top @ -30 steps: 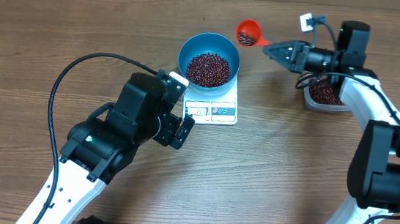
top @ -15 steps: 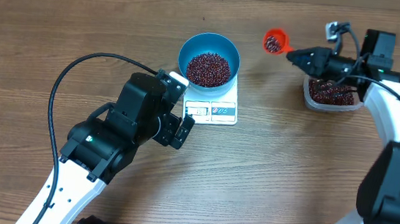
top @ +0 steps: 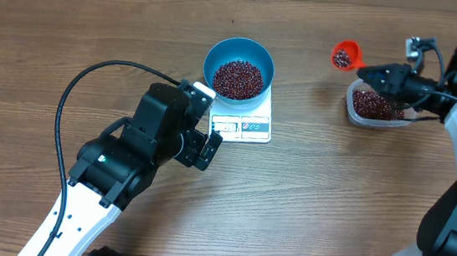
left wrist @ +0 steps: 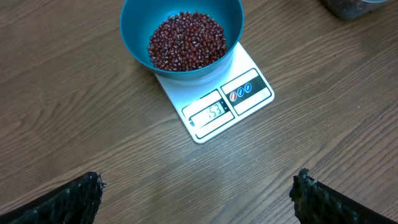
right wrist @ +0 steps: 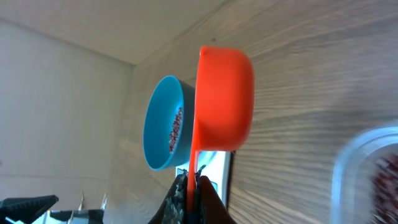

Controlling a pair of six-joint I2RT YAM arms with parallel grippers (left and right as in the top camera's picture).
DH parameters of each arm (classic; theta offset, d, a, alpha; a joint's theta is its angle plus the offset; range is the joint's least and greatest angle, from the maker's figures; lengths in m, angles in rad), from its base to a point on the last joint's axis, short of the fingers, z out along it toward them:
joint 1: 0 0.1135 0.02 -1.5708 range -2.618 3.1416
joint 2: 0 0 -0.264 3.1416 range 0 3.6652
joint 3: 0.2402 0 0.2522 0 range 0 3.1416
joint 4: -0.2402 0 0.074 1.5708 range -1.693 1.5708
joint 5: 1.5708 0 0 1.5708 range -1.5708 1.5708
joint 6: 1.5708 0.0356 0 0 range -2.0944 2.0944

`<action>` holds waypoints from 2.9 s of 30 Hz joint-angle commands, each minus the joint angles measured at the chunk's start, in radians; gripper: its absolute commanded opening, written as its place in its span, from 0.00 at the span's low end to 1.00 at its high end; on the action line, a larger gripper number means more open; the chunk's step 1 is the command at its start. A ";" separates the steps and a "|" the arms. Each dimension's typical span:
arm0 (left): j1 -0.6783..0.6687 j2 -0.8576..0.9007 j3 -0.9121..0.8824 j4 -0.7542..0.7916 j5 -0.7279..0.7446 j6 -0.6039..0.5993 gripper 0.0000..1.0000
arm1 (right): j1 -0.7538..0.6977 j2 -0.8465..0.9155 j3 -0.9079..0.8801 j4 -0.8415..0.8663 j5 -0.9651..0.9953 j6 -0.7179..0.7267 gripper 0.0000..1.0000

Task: Scoop item into bowl and weigh 150g on scale
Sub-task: 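Move the empty orange cup right back over the bean tub, then dip the orange cup into the beans to scoop, then lift the filled cup and swing it left over the blue bowl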

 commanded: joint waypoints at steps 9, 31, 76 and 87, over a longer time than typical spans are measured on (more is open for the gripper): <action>0.006 -0.009 0.013 0.001 0.015 0.016 1.00 | -0.123 -0.023 0.014 -0.162 0.031 -0.177 0.04; 0.006 -0.010 0.013 0.001 0.015 0.016 0.99 | -0.118 -0.138 0.014 -0.273 0.451 -0.085 0.04; 0.006 -0.010 0.013 0.001 0.015 0.016 1.00 | 0.248 -0.192 0.015 -0.236 1.306 0.050 0.04; 0.006 -0.010 0.013 0.001 0.015 0.015 1.00 | 0.248 -0.279 0.015 -0.142 0.933 0.038 0.04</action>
